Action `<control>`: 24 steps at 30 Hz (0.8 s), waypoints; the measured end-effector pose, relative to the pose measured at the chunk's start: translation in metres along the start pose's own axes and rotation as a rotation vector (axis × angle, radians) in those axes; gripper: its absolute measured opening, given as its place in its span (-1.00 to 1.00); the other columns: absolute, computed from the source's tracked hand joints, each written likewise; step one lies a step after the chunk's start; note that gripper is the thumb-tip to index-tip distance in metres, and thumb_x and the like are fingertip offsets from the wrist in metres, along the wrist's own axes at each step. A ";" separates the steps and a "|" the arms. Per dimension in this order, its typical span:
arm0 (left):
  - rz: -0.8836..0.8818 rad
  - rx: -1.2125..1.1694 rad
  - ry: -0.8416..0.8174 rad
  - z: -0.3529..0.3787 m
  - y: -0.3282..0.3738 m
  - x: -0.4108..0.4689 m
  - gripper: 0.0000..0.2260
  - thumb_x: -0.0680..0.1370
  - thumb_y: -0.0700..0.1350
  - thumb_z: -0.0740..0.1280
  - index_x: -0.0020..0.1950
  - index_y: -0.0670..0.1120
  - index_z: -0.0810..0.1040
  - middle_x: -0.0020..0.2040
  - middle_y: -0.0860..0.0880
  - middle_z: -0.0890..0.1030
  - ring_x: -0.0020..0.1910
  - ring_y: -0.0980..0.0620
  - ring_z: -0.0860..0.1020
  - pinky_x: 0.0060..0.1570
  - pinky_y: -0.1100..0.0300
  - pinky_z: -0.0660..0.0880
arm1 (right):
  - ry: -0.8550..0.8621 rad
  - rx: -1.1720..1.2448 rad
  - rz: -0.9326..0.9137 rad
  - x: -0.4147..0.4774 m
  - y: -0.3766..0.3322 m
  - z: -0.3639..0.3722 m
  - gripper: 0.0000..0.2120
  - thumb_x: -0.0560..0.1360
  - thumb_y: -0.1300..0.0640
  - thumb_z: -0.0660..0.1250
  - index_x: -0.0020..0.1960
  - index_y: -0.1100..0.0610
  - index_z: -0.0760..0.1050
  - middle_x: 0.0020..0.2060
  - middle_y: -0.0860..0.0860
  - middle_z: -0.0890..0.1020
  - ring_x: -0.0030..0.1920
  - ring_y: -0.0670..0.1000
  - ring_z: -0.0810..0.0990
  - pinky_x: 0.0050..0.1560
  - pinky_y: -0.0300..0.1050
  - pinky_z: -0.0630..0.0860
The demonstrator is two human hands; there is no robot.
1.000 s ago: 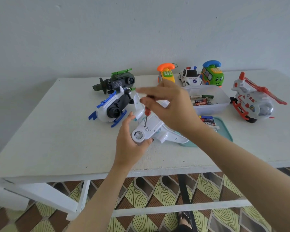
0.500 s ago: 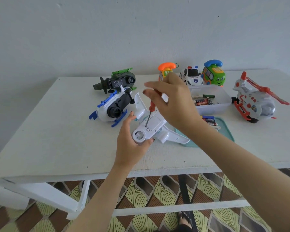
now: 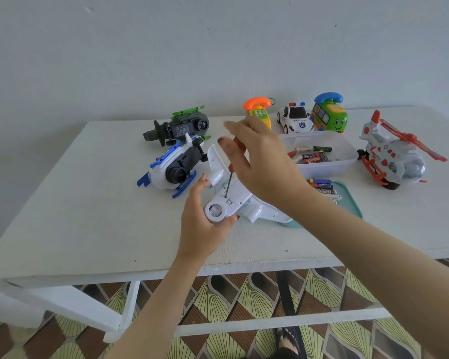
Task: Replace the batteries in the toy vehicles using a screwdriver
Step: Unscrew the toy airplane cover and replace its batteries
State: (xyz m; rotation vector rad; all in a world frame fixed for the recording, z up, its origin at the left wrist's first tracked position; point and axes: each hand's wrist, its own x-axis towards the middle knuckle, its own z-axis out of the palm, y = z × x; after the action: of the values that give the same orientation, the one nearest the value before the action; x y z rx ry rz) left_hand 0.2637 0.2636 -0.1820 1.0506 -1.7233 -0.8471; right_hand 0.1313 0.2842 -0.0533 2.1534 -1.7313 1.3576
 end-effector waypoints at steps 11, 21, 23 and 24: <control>-0.007 -0.010 0.000 0.000 0.003 -0.001 -0.31 0.30 -0.20 0.59 0.32 0.06 0.33 0.43 0.09 0.35 0.39 0.25 0.29 0.35 0.34 0.30 | 0.011 0.254 0.110 -0.007 0.006 -0.008 -0.73 0.44 0.15 0.45 0.14 0.15 0.62 -0.26 0.12 0.59 -0.27 -0.20 0.49 -0.09 -0.45 0.39; -0.006 -0.018 -0.011 0.000 0.001 0.000 -0.32 0.31 -0.23 0.59 0.34 -0.05 0.35 0.39 0.14 0.33 0.34 0.36 0.26 0.22 0.59 0.21 | -0.172 0.779 0.290 -0.006 -0.001 -0.014 -0.64 0.58 0.38 0.18 0.32 0.13 0.43 -0.12 0.36 0.63 -0.13 0.15 0.62 0.25 -0.01 0.50; -0.003 -0.019 -0.006 0.000 0.001 0.000 -0.32 0.31 -0.22 0.59 0.33 -0.02 0.35 0.40 0.09 0.37 0.36 0.30 0.30 0.25 0.50 0.29 | -0.159 0.970 0.339 -0.004 -0.001 -0.013 -0.63 0.52 0.41 0.26 0.27 0.13 0.46 -0.12 0.19 0.68 -0.26 0.17 0.49 0.05 0.07 0.55; -0.002 -0.018 -0.002 0.000 0.001 -0.001 -0.32 0.30 -0.22 0.60 0.31 0.01 0.34 0.40 0.05 0.39 0.38 0.22 0.33 0.27 0.41 0.35 | -0.167 1.013 0.338 -0.004 -0.001 -0.013 -0.63 0.49 0.40 0.31 0.26 0.16 0.48 -0.14 0.10 0.68 -0.29 0.17 0.45 -0.07 0.07 0.56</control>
State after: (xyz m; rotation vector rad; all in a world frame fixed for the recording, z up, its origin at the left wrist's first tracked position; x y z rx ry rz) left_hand 0.2634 0.2645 -0.1814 1.0398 -1.7139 -0.8638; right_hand 0.1248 0.2948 -0.0480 2.4860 -1.7081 2.6589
